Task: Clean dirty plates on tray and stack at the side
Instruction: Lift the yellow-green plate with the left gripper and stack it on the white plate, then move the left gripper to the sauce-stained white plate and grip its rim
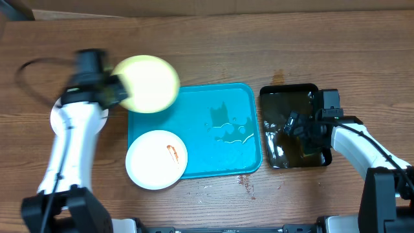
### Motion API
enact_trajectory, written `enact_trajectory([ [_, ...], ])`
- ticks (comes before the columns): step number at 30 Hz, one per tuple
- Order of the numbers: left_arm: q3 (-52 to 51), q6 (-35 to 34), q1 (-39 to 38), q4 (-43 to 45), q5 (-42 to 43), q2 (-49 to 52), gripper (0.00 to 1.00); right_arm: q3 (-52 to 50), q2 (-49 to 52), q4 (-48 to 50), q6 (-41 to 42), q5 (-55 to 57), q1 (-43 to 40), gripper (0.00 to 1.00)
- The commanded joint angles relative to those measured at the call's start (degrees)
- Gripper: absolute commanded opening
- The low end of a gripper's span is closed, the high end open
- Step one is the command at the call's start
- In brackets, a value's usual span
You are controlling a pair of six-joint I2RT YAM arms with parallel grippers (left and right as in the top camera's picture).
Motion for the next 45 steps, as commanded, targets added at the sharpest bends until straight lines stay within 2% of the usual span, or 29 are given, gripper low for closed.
enact_trajectory([
  [1, 1.0, -4.0, 16.5, -3.5, 10.5, -2.0, 0.04, -1.0, 1.0, 0.0, 0.2, 0.2, -0.2, 1.00],
  [7, -0.1, -5.8, 33.1, -4.3, 9.4, -1.9, 0.04, -1.0, 1.0, 0.0, 0.2, 0.2, -0.2, 1.00],
  [11, -1.1, -5.7, 37.4, -2.4, 9.2, -1.9, 0.04, -1.0, 1.0, 0.0, 0.3, 0.2, -0.2, 1.00],
  [17, -2.6, -6.7, 37.4, 1.1, 6.0, -0.8, 0.04, -1.0, 1.0, 0.0, 0.2, 0.2, -0.2, 1.00],
  [29, -2.6, -6.5, 33.3, 7.0, 6.2, 11.0, 0.05, -1.0, 1.0, 0.0, 0.2, 0.2, -0.2, 1.00],
  [30, -2.6, -6.6, 33.2, 7.4, 6.2, 11.1, 0.09, -1.0, 1.0, 0.0, 0.2, 0.2, -0.2, 1.00],
  [31, -2.6, -6.6, 33.2, 7.7, 6.6, 11.1, 0.26, -1.0, 1.0, 0.0, 0.2, 0.2, -0.2, 1.00],
  [32, -2.6, -6.6, 33.2, 8.0, 7.7, 11.1, 0.57, -1.0, 1.0, 0.0, 0.2, 0.2, -0.2, 1.00],
  [33, -2.4, -6.6, 33.2, 8.0, 9.1, 11.1, 0.80, -1.0, 1.0, 0.0, 0.3, 0.2, -0.2, 1.00],
  [34, -2.1, -6.5, 33.2, 7.7, 12.0, 11.1, 0.97, -1.0, 1.0, 0.0, 0.3, 0.2, -0.2, 1.00],
  [38, 0.0, -4.6, 33.2, -0.5, 25.8, 10.6, 1.00, -1.0, 1.0, 0.0, 0.3, 0.2, -0.2, 1.00],
  [41, 0.4, -3.1, 32.6, -8.9, 31.6, 8.7, 0.90, -1.0, 1.0, 0.0, 0.2, 0.2, -0.2, 1.00],
  [45, 0.2, 3.0, 30.4, -22.0, 31.2, 4.5, 0.89, -1.0, 1.0, 0.0, 0.2, 0.2, -0.2, 1.00],
])
